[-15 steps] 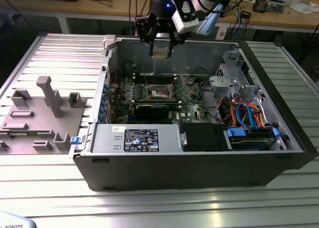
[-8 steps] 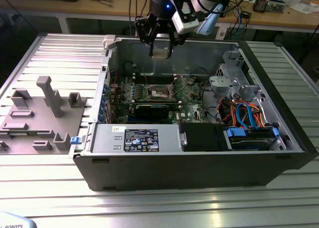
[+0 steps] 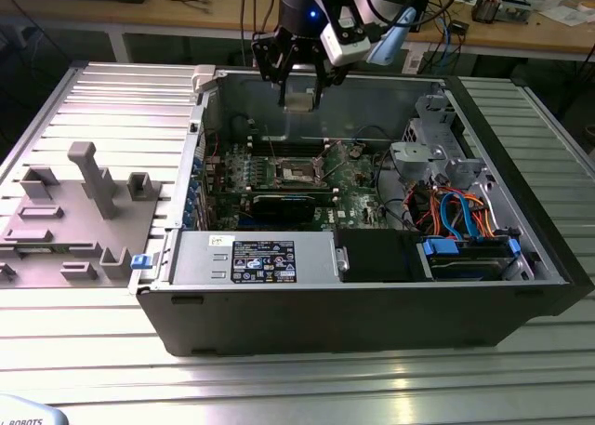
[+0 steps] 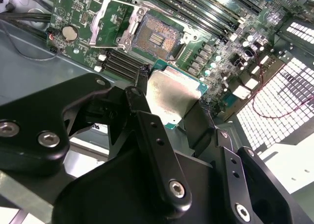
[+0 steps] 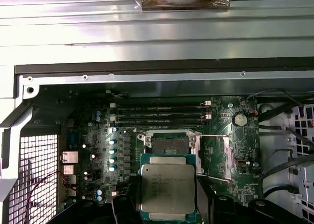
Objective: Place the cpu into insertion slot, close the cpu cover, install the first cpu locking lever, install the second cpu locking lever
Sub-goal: 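Place the cpu into insertion slot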
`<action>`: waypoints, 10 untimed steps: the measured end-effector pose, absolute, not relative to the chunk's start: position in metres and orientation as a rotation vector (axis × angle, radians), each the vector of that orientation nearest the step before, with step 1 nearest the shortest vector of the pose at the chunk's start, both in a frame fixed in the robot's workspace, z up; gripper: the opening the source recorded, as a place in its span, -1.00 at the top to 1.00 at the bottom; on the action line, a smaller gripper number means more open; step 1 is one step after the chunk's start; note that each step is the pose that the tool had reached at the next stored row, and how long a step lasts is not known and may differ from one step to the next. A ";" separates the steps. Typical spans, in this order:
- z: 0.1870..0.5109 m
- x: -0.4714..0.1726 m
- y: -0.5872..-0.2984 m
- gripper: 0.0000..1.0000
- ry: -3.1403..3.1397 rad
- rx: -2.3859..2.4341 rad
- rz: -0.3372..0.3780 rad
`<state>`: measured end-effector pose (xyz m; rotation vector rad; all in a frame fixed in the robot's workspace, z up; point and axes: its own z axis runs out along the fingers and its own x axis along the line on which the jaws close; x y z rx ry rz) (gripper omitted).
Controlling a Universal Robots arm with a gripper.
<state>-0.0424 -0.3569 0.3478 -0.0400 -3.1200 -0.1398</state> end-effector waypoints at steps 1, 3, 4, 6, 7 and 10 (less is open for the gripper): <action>0.347 -0.042 -0.357 -0.08 -3.120 -0.040 -0.140; 0.347 -0.042 -0.357 -0.08 -3.120 -0.040 -0.140; 0.347 -0.042 -0.357 -0.08 -3.120 -0.040 -0.140; 0.346 -0.042 -0.357 -0.08 -3.120 -0.040 -0.140; 0.346 -0.042 -0.357 -0.08 -3.120 -0.040 -0.140; 0.345 -0.043 -0.357 -0.08 -3.120 -0.040 -0.140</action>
